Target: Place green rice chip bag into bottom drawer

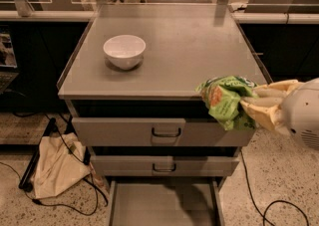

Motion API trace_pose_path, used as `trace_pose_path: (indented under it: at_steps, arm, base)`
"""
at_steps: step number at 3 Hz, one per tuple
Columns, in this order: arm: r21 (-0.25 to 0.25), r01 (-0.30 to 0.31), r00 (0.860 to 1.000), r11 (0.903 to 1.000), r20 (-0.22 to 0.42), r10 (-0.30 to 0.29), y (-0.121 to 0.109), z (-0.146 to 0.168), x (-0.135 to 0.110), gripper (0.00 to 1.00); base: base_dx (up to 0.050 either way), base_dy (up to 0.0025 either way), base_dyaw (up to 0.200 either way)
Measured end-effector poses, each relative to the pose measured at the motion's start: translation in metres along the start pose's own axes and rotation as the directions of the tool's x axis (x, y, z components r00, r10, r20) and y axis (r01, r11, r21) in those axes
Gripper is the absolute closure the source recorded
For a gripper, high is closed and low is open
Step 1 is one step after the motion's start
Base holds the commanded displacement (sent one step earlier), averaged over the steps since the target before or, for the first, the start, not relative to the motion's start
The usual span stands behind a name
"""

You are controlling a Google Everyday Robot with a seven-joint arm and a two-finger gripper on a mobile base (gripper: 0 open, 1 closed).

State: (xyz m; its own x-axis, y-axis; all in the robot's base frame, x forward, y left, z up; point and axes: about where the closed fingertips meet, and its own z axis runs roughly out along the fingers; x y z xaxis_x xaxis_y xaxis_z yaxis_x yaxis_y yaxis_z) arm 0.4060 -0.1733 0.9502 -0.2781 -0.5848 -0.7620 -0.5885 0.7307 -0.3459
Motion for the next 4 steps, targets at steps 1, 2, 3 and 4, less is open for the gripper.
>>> trace_pose_path:
  at_steps: [1,2,3,4]
  arm:
    - [0.0,0.0,1.0,1.0,0.0,0.0,0.0,0.0,0.0,1.0]
    - [0.0,0.0,1.0,1.0,0.0,0.0,0.0,0.0,0.0,1.0]
    - [0.015,-0.055,0.998,0.9984,0.008,0.055,0.015,0.008,0.021,1.0]
    - [0.029,-0.139,0.99,0.9899,0.002,0.139,0.038,0.025,0.058,1.0]
  base:
    - [-0.05,0.0,0.0]
    - [0.0,0.0,0.0]
    - [0.0,0.0,0.0]
    - [0.0,0.0,0.0]
